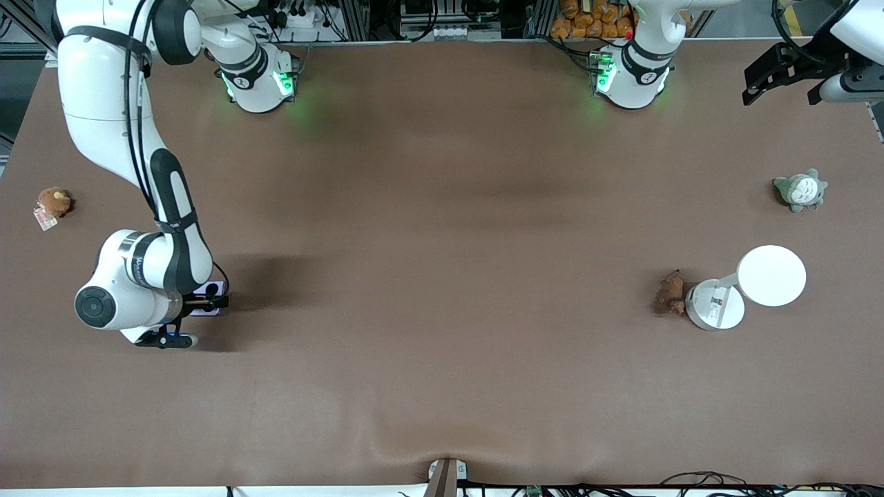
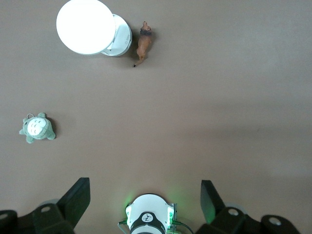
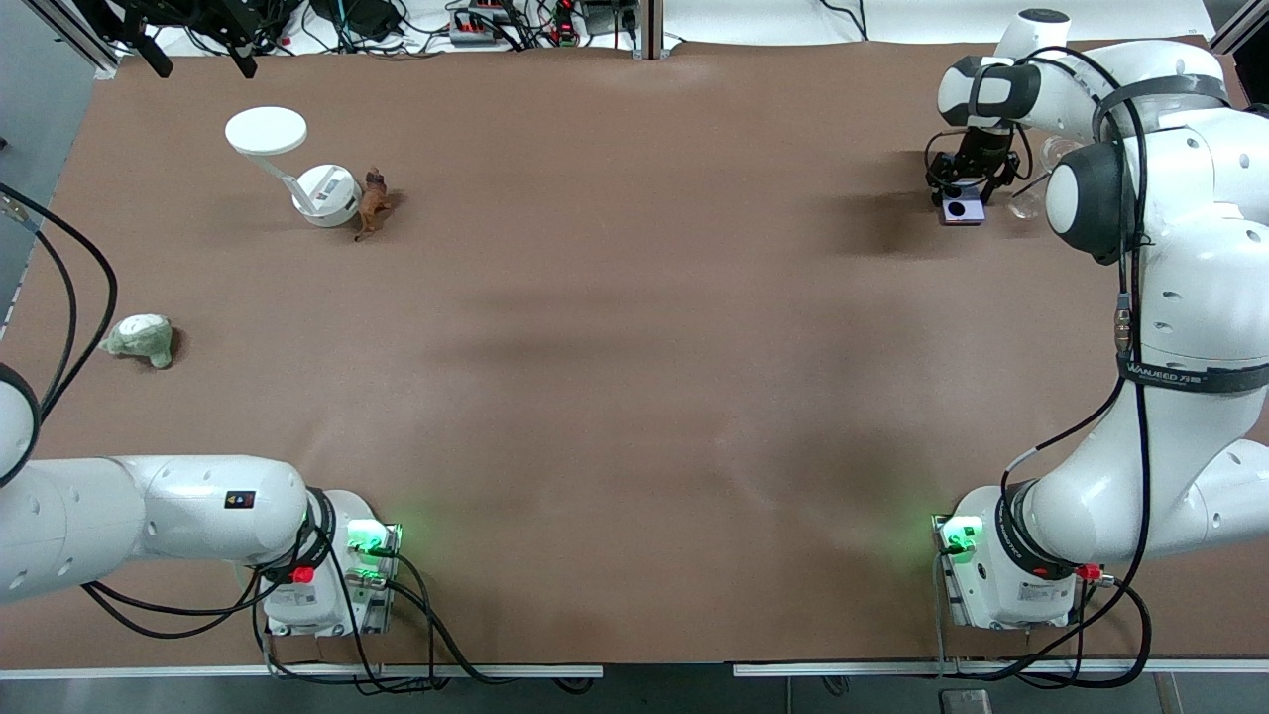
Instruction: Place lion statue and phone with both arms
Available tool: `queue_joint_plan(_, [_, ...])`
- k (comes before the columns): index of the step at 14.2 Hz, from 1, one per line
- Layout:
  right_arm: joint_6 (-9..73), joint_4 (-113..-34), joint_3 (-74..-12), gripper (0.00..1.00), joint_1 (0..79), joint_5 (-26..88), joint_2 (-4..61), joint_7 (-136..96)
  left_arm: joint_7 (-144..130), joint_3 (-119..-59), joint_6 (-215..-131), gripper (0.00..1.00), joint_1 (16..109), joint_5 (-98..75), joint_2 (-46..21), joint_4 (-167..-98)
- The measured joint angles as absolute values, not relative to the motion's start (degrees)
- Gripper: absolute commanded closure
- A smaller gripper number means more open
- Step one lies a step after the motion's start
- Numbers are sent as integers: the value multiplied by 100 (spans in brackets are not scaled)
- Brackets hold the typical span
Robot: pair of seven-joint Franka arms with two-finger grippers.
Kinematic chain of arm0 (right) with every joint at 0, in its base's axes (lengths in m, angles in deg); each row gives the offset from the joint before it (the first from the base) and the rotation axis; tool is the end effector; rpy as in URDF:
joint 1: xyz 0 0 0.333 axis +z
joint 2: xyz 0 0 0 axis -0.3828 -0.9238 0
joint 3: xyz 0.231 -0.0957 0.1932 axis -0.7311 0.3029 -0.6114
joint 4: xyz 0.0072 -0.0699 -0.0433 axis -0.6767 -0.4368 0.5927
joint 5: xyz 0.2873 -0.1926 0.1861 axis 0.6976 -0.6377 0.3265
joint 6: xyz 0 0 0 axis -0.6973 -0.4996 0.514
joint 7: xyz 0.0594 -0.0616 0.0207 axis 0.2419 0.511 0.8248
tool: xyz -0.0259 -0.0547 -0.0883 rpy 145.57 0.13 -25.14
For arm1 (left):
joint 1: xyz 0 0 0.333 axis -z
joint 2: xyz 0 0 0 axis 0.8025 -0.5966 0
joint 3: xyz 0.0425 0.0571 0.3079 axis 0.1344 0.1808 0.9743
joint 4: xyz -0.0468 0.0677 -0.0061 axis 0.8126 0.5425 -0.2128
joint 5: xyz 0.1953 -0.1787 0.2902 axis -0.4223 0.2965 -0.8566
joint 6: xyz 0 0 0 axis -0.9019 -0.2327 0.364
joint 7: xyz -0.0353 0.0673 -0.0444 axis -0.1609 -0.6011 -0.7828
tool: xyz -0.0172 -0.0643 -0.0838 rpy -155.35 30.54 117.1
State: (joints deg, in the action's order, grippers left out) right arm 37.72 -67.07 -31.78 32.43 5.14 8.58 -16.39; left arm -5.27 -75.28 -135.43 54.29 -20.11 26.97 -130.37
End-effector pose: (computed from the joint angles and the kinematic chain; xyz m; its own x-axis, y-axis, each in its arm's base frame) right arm 0.6631 -0.0503 0.1739 0.9732 -0.0386 -0.2267 -0.0327 -0.9990 0.0298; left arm 0.4541 -0.0490 0.6732 0.9978 -0.0088 -0.0661 -0.0100 -0.9998 -0.0173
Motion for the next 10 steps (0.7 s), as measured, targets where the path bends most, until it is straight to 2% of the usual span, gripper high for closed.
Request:
queue_joint_plan(3, [3801,-6390,-3178,0,3265,514,1219,-1639,-527,-7578,-13543,0,5434,-2011,2697,-13043])
queue_joint_plan(5, [3629,-6207,-3181,0,3286,515,1743,-1639,-533,-7629,-13543,0,5440,-2011,2697,-13045])
queue_joint_plan(10, [2025,-6104,-3191,0,3298,480,3352,-1636,-545,-7678,-13543,0,5439,-2011,2698,-13046])
